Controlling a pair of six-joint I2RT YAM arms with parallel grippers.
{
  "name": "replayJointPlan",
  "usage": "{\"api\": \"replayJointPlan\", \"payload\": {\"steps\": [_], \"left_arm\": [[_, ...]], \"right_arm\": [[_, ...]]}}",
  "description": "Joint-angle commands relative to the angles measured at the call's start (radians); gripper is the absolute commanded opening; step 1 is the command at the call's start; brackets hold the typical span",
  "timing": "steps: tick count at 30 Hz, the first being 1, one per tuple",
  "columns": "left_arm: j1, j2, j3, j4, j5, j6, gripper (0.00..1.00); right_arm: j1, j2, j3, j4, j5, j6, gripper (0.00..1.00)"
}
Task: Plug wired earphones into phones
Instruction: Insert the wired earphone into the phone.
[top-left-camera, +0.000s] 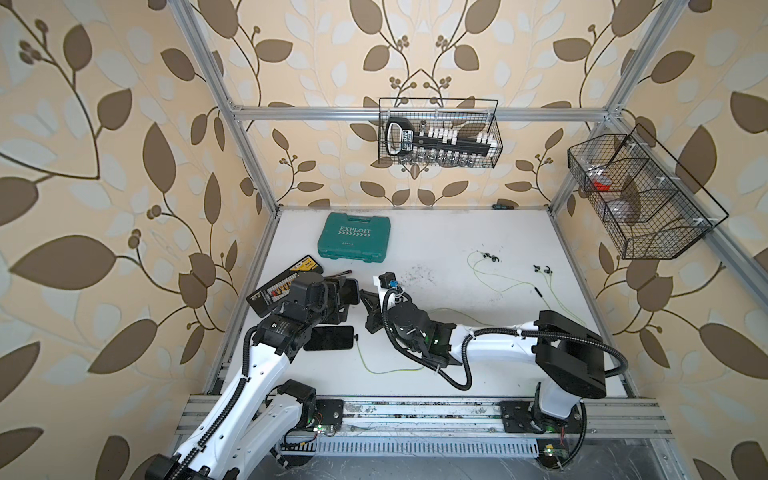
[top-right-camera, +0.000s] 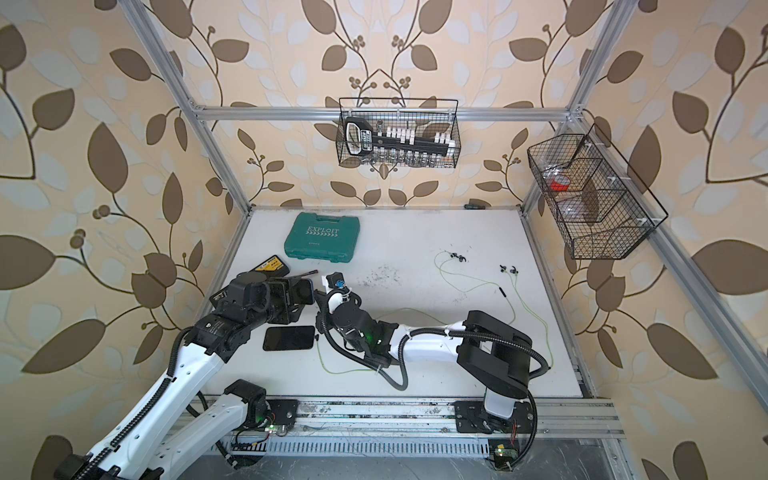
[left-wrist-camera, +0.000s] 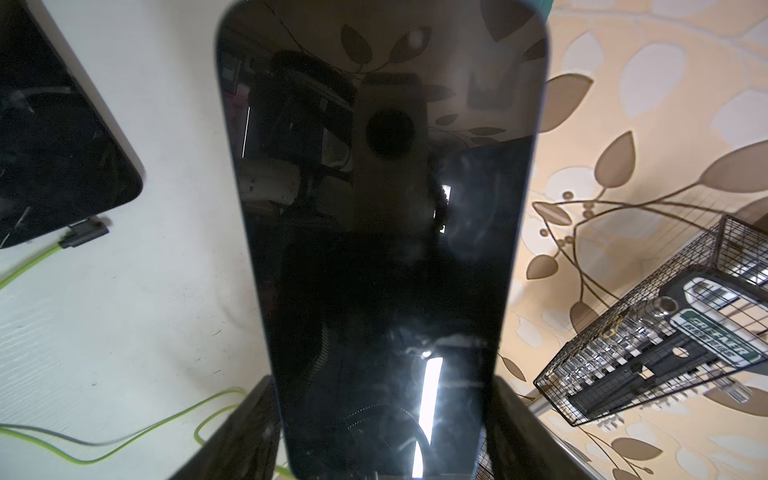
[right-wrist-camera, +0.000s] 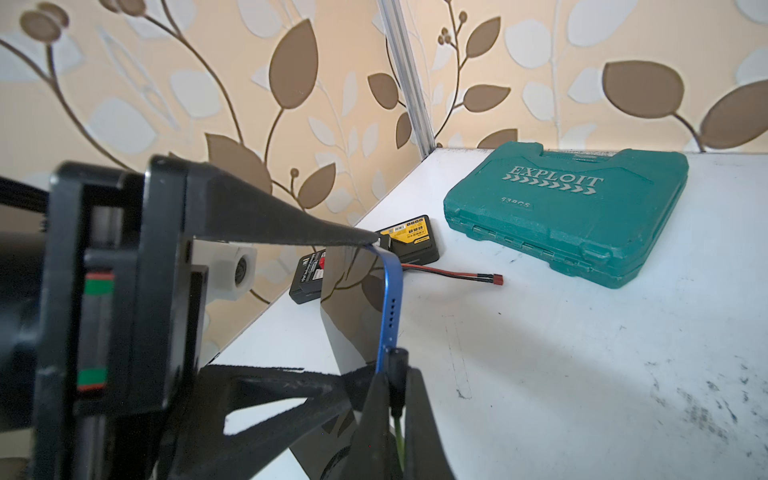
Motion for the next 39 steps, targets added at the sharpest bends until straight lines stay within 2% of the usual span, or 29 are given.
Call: {"api": "replayJointPlan", "payload": {"steps": [1,12,21,27,37,39], "left_arm": [[-0.017,-0.009,0.024,0.066,0.054,0.018,0.71],[-0.033,-0.008,0.028,0.077,0.065,0.025,0.71],[-0.040,0.006,0.014,0.059,0.035,0.038,0.71],[-0.040,0.021,0.005,0.018,-0.033,0.047,0.71],[-0.040,0.025,-0.009,-0.017,-0.110,0.050,0.71],[-0.040,0.032,-0.008,-0.017,-0.115,0.051,0.71]], "right_arm": [[0.019,0.025,0.048,-0.022,-0.051,-0.006,0.00],[-0.007,0.081,0.153,-0.152,-0.180,0.038,0.00],[-0.017,0.053,0.145,-0.184,-0.250,0.056,0.00],[-0.034,0.008,0.116,-0.205,-0.269,0.089,0.09],[-0.079,-0.089,0.041,-0.233,-0.340,0.156,0.44],[-0.089,-0.101,0.046,-0.264,-0.351,0.168,0.45]]}}
